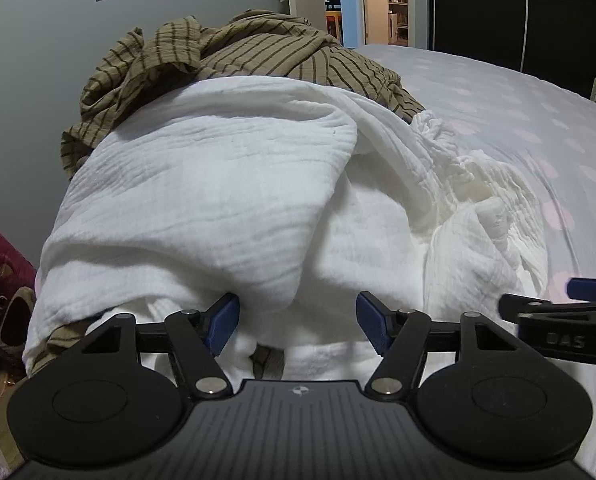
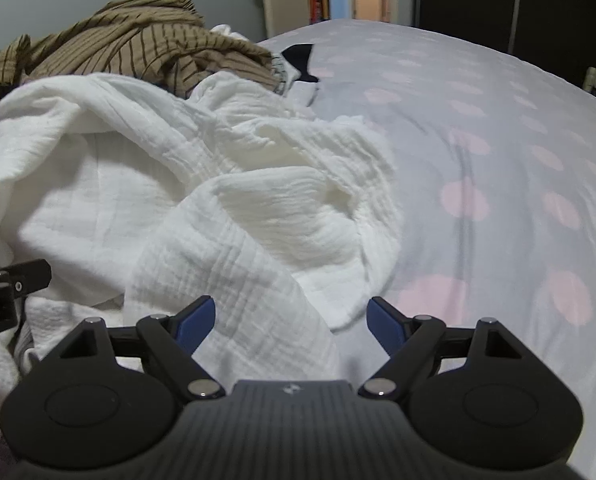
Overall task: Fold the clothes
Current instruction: 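Grasp the white muslin cloth edge with both grippers and lift it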
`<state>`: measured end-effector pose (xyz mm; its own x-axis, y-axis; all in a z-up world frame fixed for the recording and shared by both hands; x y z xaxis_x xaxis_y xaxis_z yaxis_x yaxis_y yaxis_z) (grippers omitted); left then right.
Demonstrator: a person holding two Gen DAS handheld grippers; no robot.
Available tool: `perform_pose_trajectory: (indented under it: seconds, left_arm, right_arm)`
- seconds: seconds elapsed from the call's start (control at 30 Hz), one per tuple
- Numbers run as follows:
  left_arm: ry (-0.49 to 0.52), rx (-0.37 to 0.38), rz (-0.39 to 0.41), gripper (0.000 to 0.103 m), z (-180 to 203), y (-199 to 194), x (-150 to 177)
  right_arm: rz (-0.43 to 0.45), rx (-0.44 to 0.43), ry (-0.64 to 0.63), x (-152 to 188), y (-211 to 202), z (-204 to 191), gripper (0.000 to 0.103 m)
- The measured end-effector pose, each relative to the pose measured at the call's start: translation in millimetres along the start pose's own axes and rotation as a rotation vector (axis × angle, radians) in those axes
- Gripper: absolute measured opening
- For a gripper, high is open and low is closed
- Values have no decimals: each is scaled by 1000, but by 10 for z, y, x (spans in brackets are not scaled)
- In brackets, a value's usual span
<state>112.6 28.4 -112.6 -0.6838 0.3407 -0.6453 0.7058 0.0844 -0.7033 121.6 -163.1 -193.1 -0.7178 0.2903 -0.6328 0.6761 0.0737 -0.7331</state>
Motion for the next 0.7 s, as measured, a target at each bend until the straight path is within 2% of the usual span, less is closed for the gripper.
perform_pose_trajectory:
  seconds: [0.1, 0.13, 0.17, 0.2, 0.23, 0.27, 0.37, 0.5, 0.7]
  left_arm:
    - [1, -12, -5, 55, -11, 66, -13]
    - [1, -16, -5, 52, -21, 81, -17]
    - [0, -22, -4, 48, -34, 87, -23]
    - [1, -25, -1, 44, -47, 84, -31]
    - [1, -27, 1, 41, -63, 72, -38]
    - [-1, -29, 4, 35, -80, 54, -45]
    - [-20, -19, 18, 26, -130, -19, -63]
    - [-102, 11, 42, 12, -226, -146, -70]
    - [-95, 18, 92, 4, -295, -459, -193]
  right_arm:
    - [4, -37, -22, -18, 169, -79, 76]
    - [1, -50, -29, -12, 224, -105, 68]
    - [-5, -64, -38, -1, 272, -129, 51]
    - [-21, -72, -49, 16, 311, -148, 40]
    - [-40, -79, -59, 36, 347, -166, 14]
    - [-49, -77, -57, 35, 332, -156, 4]
    - [-58, -55, -47, -3, 206, -91, 3]
    - [6, 36, -12, -165, -211, 157, 3]
    - [132, 240, 64, -456, -940, 855, 3]
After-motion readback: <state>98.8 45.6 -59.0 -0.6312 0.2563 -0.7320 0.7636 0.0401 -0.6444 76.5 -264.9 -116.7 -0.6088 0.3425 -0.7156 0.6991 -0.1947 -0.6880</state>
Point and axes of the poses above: each gripper's, at about its wrist camera, not at the fingertips, and y roughly the way its jaws point, z to its right, x to its underside, the point moved 10 cm from there along y, roughly the way its jaws point, and after that the axes turned 15 degrees about y, right-handed, at the moved point
